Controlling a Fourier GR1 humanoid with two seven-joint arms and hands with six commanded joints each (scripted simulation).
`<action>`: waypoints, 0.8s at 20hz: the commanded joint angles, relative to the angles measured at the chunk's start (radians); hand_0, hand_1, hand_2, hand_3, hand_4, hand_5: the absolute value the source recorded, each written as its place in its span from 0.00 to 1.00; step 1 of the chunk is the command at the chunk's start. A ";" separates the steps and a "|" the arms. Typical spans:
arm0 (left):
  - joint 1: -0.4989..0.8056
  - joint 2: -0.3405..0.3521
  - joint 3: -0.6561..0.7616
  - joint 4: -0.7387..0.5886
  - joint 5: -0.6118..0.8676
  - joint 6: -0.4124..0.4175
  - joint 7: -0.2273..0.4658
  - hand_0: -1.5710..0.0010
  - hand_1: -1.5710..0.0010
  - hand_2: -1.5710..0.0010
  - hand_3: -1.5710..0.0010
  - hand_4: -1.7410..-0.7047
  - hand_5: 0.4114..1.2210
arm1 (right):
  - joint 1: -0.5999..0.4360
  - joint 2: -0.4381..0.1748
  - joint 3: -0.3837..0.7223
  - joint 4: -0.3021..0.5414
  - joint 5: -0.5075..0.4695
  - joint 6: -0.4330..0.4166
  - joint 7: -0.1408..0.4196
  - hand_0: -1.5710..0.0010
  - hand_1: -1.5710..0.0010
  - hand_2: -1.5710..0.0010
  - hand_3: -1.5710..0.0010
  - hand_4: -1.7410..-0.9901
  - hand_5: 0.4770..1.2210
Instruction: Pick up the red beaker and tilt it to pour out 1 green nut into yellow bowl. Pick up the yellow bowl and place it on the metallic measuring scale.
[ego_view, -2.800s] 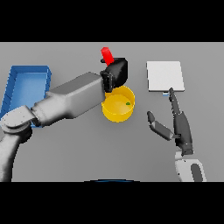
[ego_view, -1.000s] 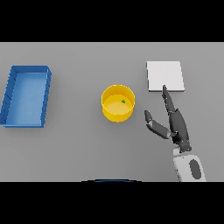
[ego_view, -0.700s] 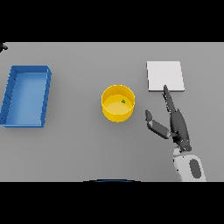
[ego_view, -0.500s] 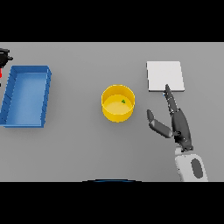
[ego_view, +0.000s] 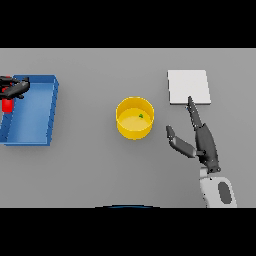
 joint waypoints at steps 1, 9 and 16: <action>0.014 0.011 0.003 -0.019 0.023 -0.029 0.015 0.36 0.44 0.47 0.55 0.78 0.35 | -0.004 0.003 0.000 0.008 -0.002 0.001 0.009 1.00 1.00 1.00 1.00 0.77 0.26; -0.022 0.007 -0.043 0.036 -0.050 -0.047 0.000 0.89 0.91 0.91 0.92 0.98 0.29 | -0.007 -0.001 0.005 0.008 0.004 0.005 0.003 1.00 1.00 1.00 1.00 0.77 0.28; -0.006 0.004 -0.020 0.015 -0.061 0.015 -0.071 0.98 0.98 0.98 0.98 0.99 0.33 | -0.024 -0.038 0.050 -0.005 0.087 0.018 0.024 1.00 1.00 1.00 1.00 0.81 0.30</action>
